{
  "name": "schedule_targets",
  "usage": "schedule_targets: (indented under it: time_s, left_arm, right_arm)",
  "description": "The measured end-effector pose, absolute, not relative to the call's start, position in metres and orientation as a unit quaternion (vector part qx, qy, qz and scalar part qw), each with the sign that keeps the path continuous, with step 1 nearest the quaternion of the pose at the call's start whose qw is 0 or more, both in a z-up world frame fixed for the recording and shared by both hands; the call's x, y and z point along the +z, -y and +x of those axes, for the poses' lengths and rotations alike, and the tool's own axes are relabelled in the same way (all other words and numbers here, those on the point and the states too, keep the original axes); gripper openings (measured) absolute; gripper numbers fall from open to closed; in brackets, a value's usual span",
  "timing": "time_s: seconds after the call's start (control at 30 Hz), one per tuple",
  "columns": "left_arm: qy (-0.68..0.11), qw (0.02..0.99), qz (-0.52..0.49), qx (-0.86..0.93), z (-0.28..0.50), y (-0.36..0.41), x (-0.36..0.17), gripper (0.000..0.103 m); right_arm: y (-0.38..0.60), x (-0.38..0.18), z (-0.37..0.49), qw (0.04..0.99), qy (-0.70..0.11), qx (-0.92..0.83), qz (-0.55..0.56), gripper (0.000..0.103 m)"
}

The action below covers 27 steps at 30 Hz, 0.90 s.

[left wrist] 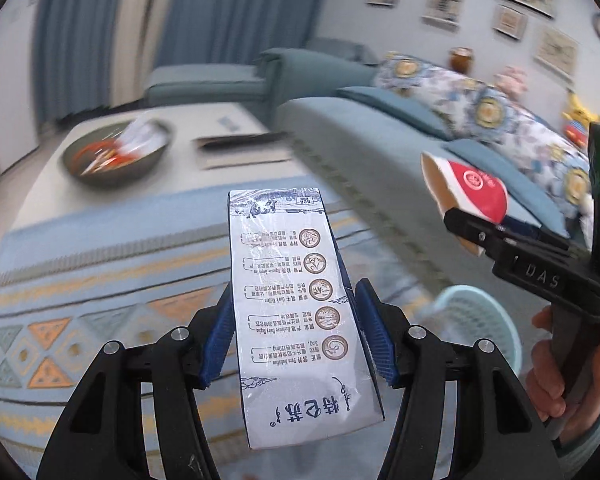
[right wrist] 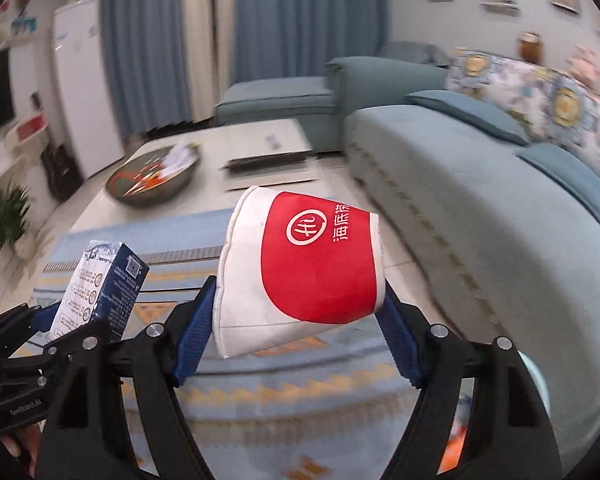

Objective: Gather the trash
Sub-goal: 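Carry milk box and paper cup to the blue basket and open both tools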

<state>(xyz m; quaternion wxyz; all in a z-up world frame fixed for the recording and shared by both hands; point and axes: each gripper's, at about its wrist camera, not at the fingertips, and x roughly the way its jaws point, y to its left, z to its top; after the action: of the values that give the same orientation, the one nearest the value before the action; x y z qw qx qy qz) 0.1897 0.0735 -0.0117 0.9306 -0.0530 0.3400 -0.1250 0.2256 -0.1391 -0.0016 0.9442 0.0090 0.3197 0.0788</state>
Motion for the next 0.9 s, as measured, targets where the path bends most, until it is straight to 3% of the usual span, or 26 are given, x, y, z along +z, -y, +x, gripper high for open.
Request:
schedule_targets:
  time_s: [0.2,0.43,0.67,0.77,0.9]
  left_arm:
    - [-0.335,0.92,-0.035,-0.199,0.186,0.035,0.006,0.056]
    - [-0.377,0.89,0.0,-0.258,0.19,0.147,-0.029,0.056]
    - [-0.426,0.859,0.025,-0.284,0.205,0.202,-0.082,0.058]
    - [-0.437,0.852,0.03,-0.289,0.21,0.213,-0.094,0.067]
    - [-0.437,0.851,0.031,-0.289,0.207,0.213,-0.096,0.071]
  right_arm:
    - [0.25,-0.01,0.198,0.937,-0.347,-0.002,0.045,0.072]
    - [0.351,-0.07,0.187,0.895,-0.427,-0.069,0.113,0.073]
    - [0.393,-0.13,0.181,0.857,-0.479,-0.099,0.163,0.074]
    - [0.406,-0.143,0.179,0.848,-0.488,-0.104,0.178,0.074]
    - [0.412,-0.146,0.173,0.846,-0.486,-0.103,0.194,0.074]
